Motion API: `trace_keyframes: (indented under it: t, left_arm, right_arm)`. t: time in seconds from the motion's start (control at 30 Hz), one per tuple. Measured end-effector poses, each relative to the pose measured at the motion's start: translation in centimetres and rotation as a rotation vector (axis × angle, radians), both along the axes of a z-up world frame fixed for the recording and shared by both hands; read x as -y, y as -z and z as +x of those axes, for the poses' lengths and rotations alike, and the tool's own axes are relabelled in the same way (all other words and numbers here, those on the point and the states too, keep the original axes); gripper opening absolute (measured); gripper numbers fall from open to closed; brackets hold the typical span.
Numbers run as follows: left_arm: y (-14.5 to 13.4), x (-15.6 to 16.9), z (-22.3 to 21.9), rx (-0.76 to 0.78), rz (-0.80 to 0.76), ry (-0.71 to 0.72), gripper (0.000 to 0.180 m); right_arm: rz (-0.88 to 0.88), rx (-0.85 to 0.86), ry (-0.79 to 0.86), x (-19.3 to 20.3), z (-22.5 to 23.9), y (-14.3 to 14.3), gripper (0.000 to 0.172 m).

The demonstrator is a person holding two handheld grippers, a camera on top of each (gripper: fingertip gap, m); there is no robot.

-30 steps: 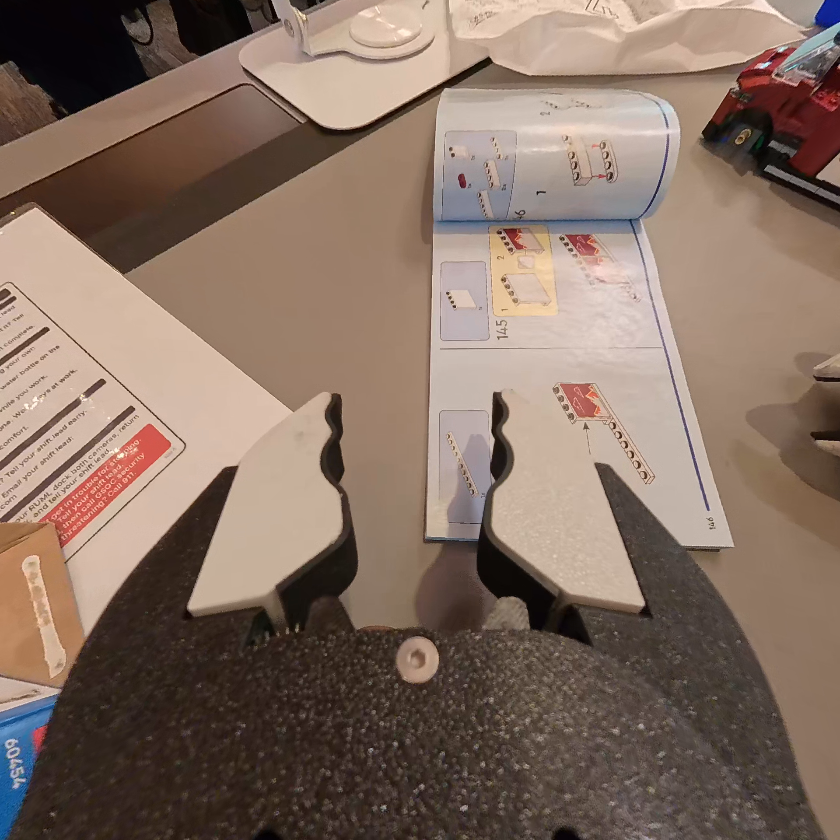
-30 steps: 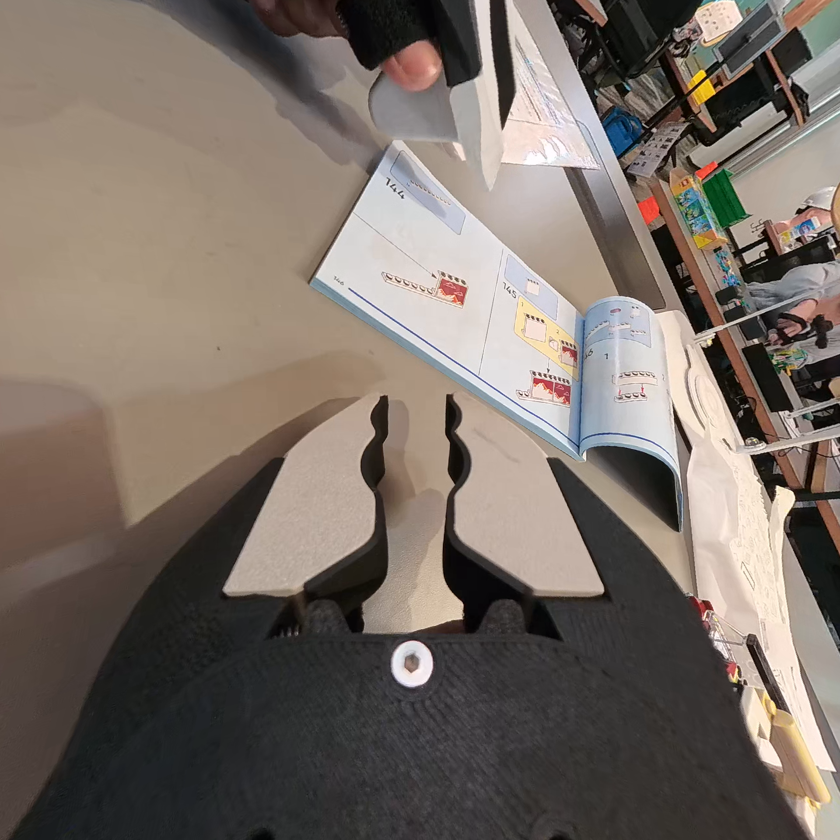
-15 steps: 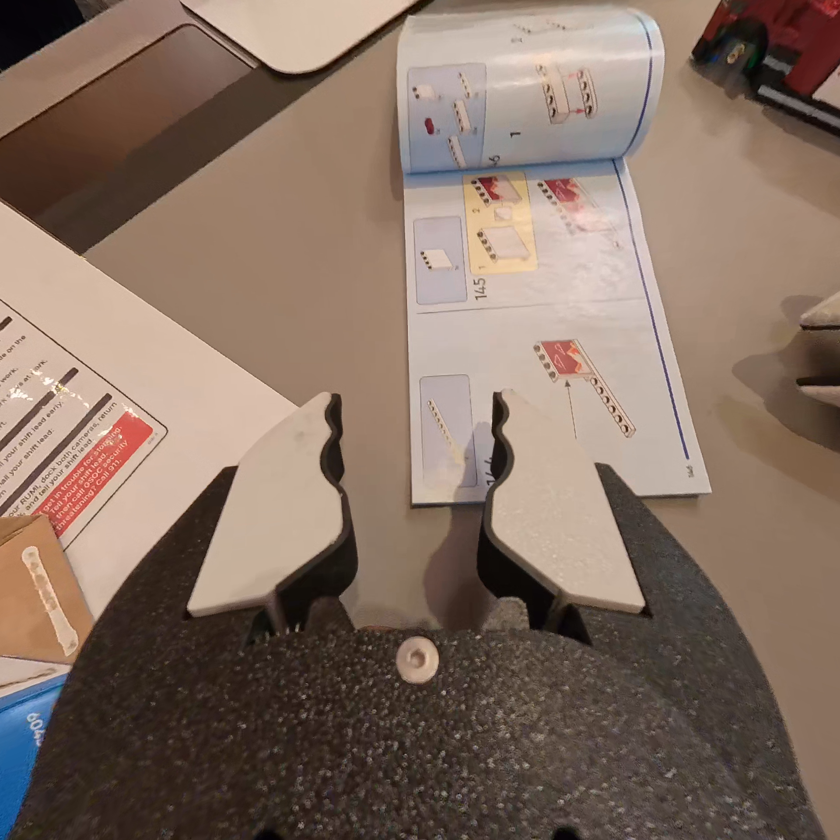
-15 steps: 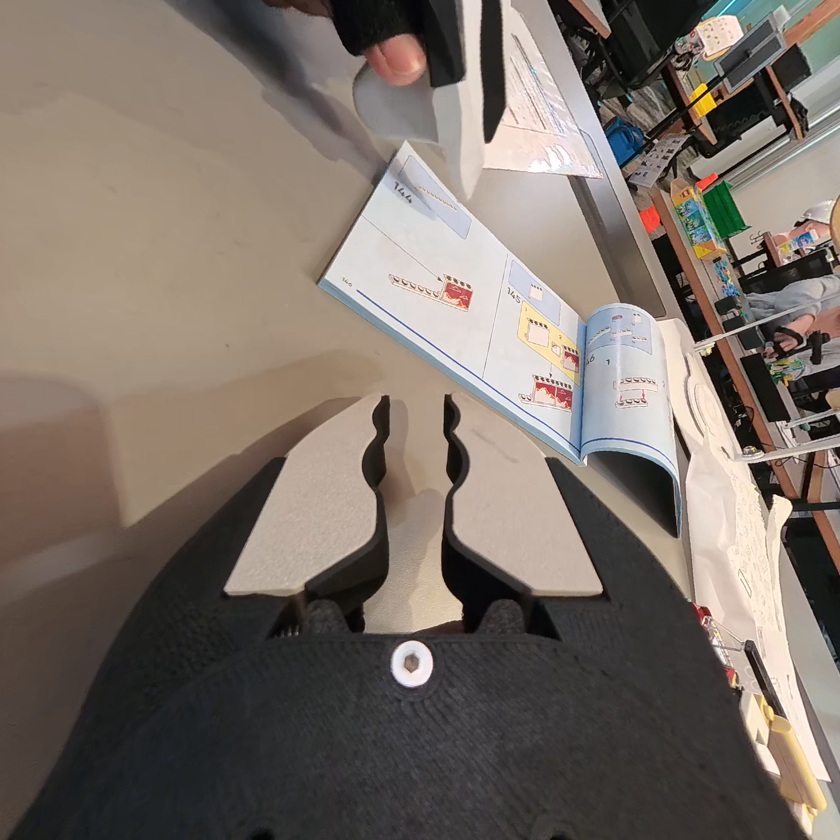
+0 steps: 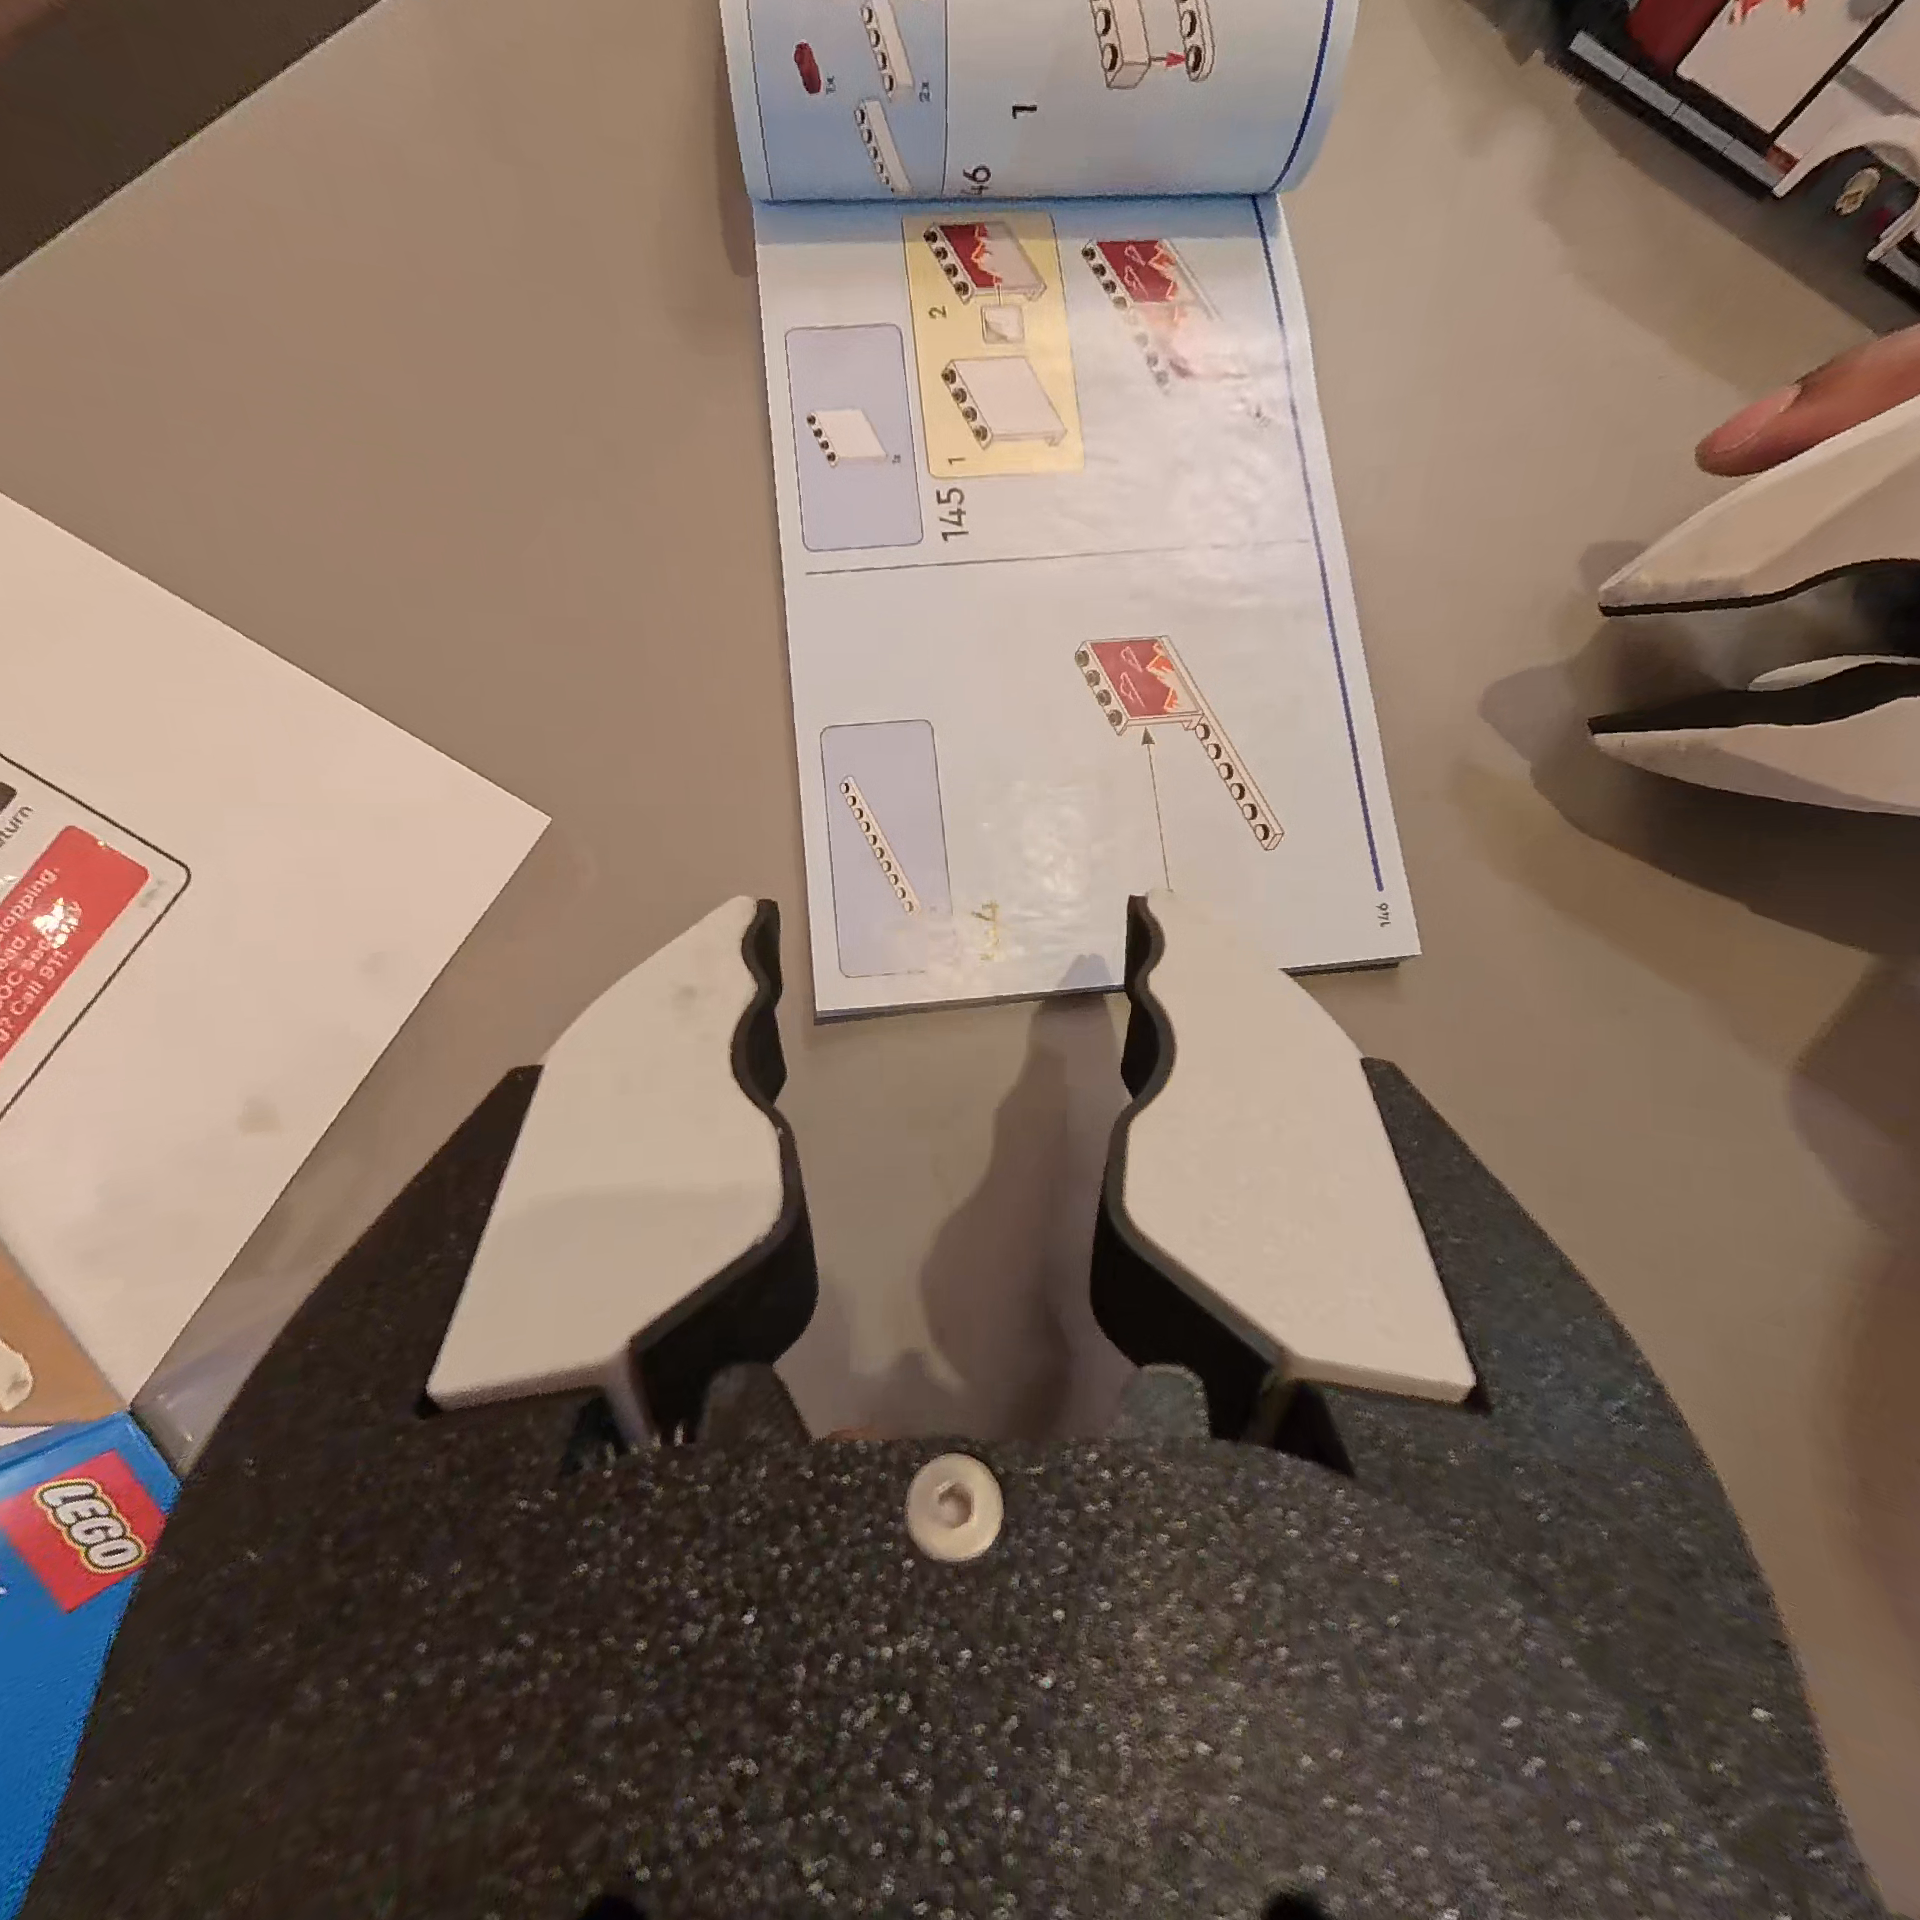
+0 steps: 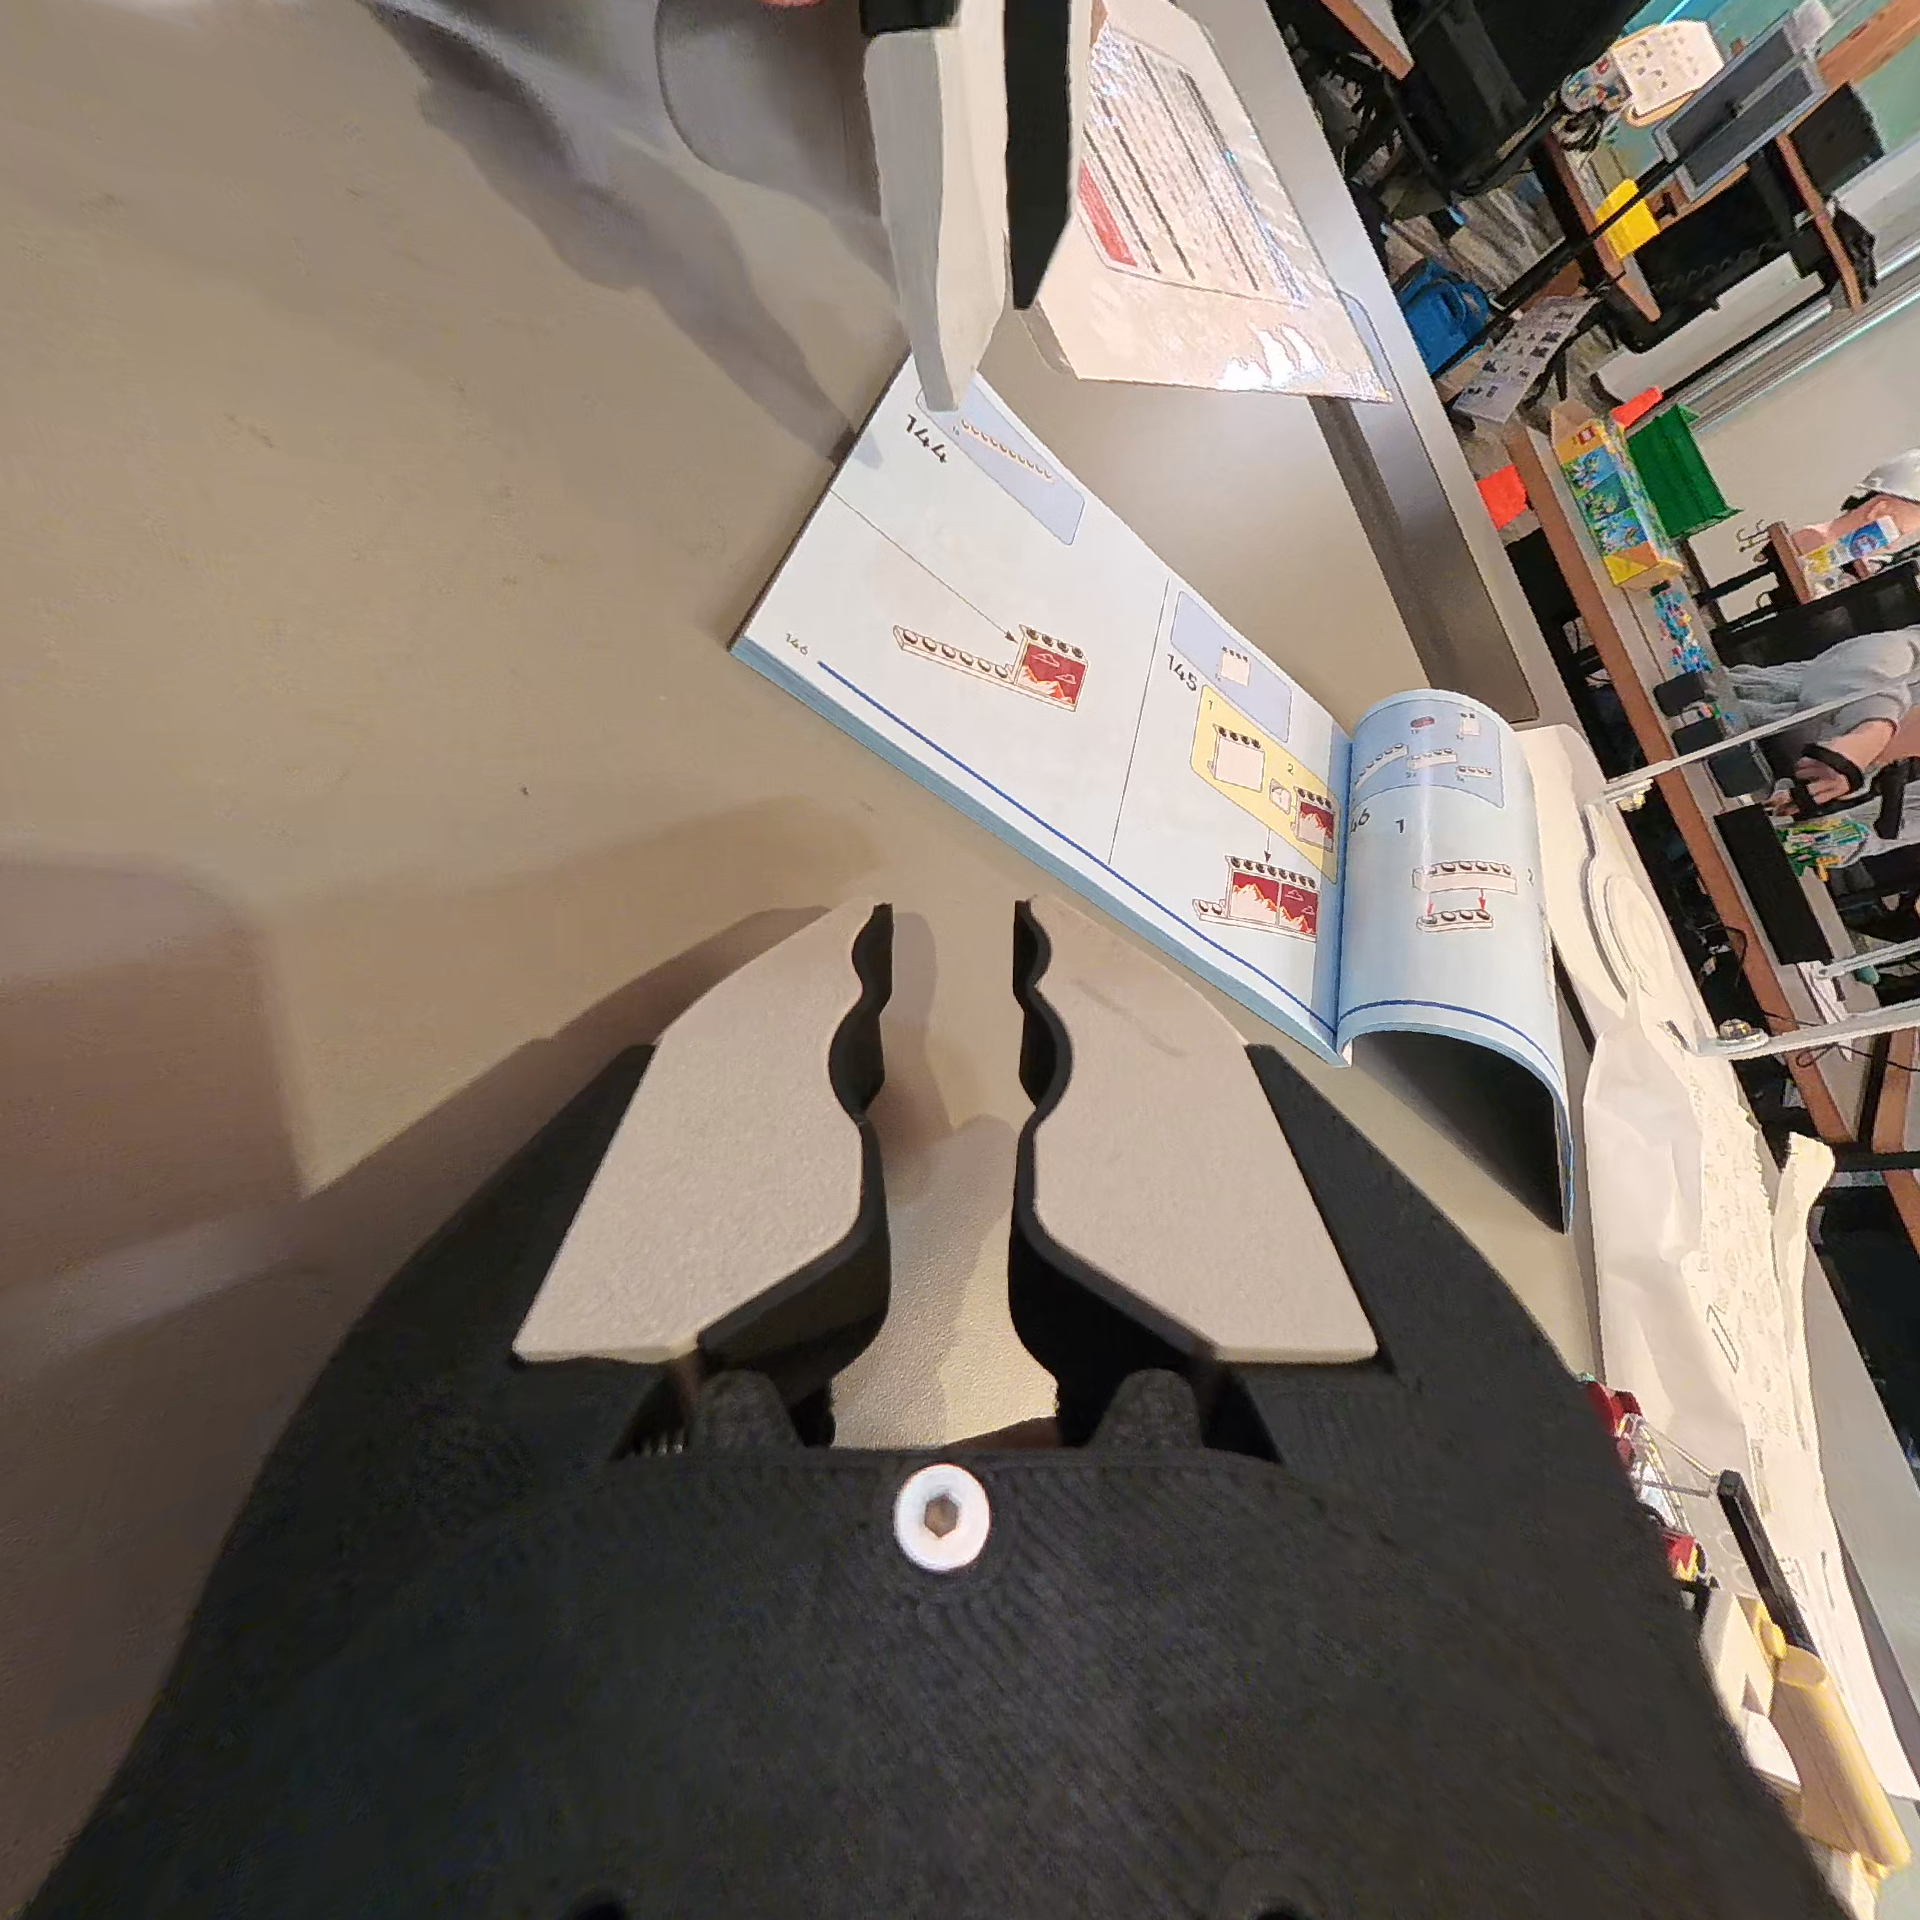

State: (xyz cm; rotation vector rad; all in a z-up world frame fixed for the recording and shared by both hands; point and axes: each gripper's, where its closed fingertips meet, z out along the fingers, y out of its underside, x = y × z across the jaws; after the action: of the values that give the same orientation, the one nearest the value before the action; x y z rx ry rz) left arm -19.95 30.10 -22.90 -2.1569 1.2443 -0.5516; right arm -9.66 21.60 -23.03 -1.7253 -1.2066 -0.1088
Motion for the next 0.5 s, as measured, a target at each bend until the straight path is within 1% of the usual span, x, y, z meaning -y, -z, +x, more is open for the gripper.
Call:
trace_keyframes:
  t: [0.2,0.5]
  left_arm:
    - [0.82,0.09,-0.02,-0.023,-0.021,-0.002,0.064]
    - [0.67,0.28,-0.31,-0.057,-0.01,-0.015,0.063]
  right_arm:
    - [0.007,0.001,-0.006,0.11,-0.04,-0.07,0.023]
    - [0.015,0.009,-0.014,0.29,-0.04,-0.09,0.022]
